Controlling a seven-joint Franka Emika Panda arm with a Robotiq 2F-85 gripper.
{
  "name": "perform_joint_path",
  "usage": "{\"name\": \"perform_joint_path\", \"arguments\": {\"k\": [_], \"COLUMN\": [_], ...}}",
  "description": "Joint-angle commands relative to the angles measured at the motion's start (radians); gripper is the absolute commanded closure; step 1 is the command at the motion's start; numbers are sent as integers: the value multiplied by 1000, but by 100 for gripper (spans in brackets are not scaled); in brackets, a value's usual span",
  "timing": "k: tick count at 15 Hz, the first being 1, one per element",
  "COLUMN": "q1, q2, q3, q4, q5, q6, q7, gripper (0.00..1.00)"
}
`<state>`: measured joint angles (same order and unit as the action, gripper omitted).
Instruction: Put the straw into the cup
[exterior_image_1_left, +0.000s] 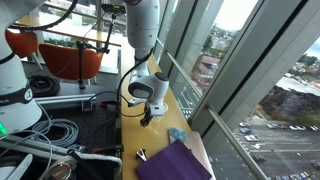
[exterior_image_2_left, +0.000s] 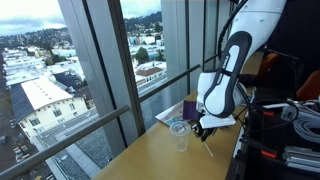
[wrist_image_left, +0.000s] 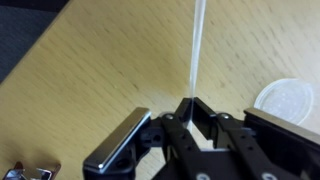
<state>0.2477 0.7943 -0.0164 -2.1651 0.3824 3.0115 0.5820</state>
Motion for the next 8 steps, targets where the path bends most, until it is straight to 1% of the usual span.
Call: {"name": "perform_joint_path", "arguments": {"k": [1, 2, 5, 8], "q1": [37, 31, -9, -40], "q2": [-177, -215, -332, -423], "q3": [-19, -8, 51, 108], "q4": [-101, -115, -130, -122], "q5": [-14, -18, -12, 22], "q6": [-140, -177, -339, -482], "q7": [17, 14, -7, -26], "gripper": [98, 98, 98, 98]}}
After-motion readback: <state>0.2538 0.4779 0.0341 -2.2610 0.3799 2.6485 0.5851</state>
